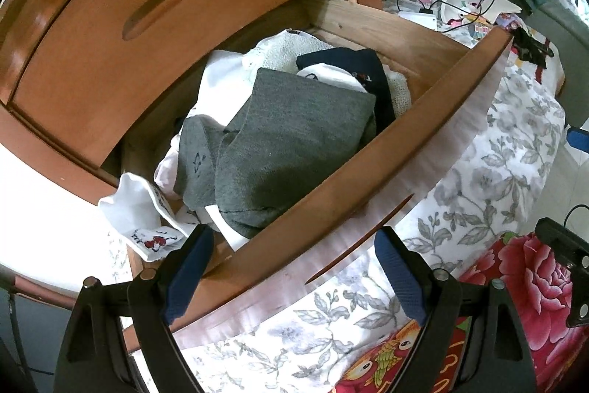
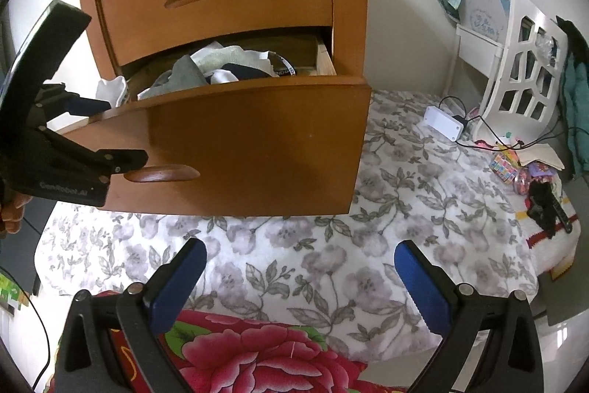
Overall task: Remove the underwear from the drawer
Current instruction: 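Pull the lower drawer outward with the left tool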
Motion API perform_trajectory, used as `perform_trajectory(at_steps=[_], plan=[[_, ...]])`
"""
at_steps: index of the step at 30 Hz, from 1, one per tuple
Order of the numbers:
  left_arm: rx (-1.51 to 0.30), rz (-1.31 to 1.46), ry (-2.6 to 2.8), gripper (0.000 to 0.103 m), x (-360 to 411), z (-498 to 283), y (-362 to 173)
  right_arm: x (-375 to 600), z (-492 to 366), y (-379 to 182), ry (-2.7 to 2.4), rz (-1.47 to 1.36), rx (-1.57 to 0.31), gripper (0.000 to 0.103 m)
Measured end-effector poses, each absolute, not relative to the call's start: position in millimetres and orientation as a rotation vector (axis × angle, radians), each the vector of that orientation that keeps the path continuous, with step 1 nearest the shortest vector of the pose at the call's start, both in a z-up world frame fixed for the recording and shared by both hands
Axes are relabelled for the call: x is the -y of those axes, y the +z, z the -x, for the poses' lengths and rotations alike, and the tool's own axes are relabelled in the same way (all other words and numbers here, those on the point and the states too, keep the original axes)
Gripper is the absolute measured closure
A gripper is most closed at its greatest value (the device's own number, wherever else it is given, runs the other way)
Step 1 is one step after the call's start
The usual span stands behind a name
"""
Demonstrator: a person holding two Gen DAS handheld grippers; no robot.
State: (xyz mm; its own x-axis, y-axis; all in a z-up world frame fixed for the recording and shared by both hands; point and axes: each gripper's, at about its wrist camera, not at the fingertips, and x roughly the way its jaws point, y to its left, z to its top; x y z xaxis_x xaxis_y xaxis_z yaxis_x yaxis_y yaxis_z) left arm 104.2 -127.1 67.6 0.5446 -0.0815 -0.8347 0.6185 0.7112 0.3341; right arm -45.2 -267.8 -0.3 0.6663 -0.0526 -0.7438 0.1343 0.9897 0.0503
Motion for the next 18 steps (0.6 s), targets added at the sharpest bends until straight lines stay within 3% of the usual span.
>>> perform_trajectory(at_steps=[18], plan=[[-0.816,-0.571,-0.407,0.013,100.5,-82.6,81.3,268.8,45.1,-2.6,-0.113,-0.106,-0.848,0.0]])
